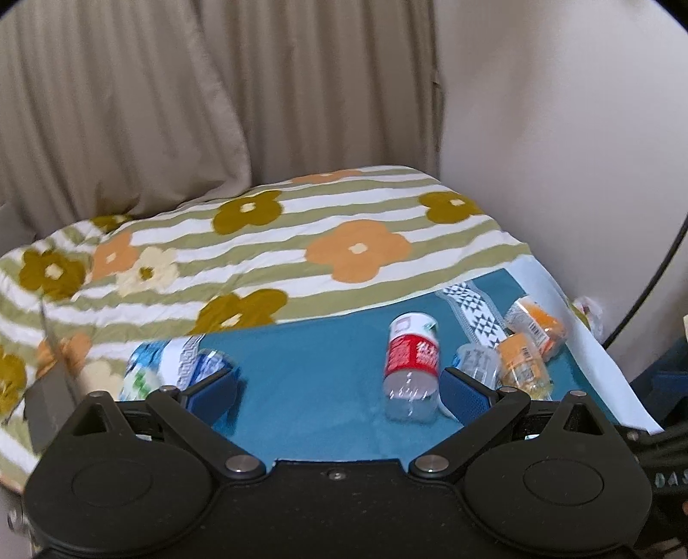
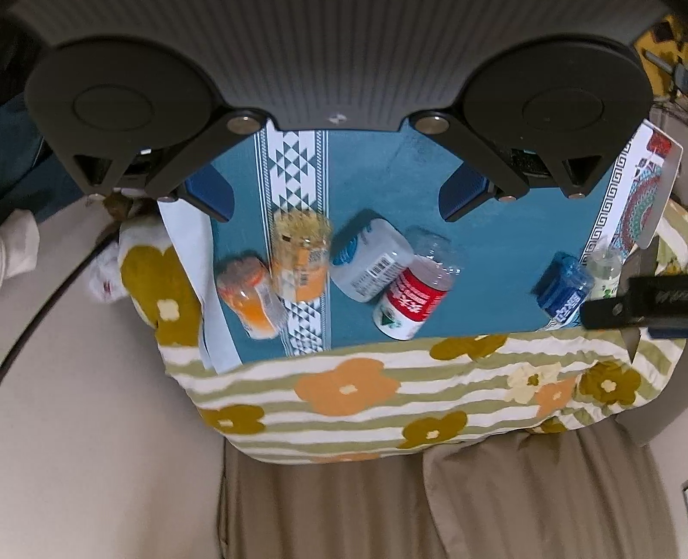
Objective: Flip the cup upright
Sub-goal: 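Move the left tool to the red-label cup and close on it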
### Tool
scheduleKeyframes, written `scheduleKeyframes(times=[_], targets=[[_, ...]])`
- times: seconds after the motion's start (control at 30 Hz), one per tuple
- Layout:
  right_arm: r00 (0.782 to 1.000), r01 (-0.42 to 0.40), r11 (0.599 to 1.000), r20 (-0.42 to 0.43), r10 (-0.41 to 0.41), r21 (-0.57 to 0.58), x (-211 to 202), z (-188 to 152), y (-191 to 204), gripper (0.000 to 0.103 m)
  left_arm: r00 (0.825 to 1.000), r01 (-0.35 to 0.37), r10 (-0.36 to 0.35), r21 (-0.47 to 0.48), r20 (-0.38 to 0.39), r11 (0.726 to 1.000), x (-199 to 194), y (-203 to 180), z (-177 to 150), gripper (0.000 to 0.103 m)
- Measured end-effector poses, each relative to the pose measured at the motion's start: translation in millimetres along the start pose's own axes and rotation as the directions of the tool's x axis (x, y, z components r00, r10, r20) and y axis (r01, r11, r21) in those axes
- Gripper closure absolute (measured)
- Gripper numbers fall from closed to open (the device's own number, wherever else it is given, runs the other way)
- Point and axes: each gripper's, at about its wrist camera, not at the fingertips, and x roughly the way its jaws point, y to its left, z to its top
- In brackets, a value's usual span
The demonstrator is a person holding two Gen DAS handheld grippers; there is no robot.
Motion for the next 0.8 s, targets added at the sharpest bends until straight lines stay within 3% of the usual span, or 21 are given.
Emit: scheduleKeyframes(times=[0.2,0.33,0.5,0.8], targets=[[0.996,0.092,0.993,-0.019,-0.09,0.074,14,-1,-16,0.0,0.994,0.087,-0.08,0.095,-0.078,0.992,62,-18,28,0.001],[0.993,0.111,0.979,-0.046,-0.105,0.173,23,0,-28,0.0,0.978,0.158,-0.137,0.131,-0.158,0.979,107,-30,41,0.001],[0.983,0.177,0.952,-0.094,-0.158,0.249,40,0,-33,0.0,0.945,0.23,-0.19,0.128,-0.265,0.965,158,-37,51,0.002],[0.958,0.269,0.909,-0.182,-0.22,0.319,66,-8,-37,0.0,0.882,0.299,-0.218,0.138,-0.418,0.944,224,-49,42,0.009]])
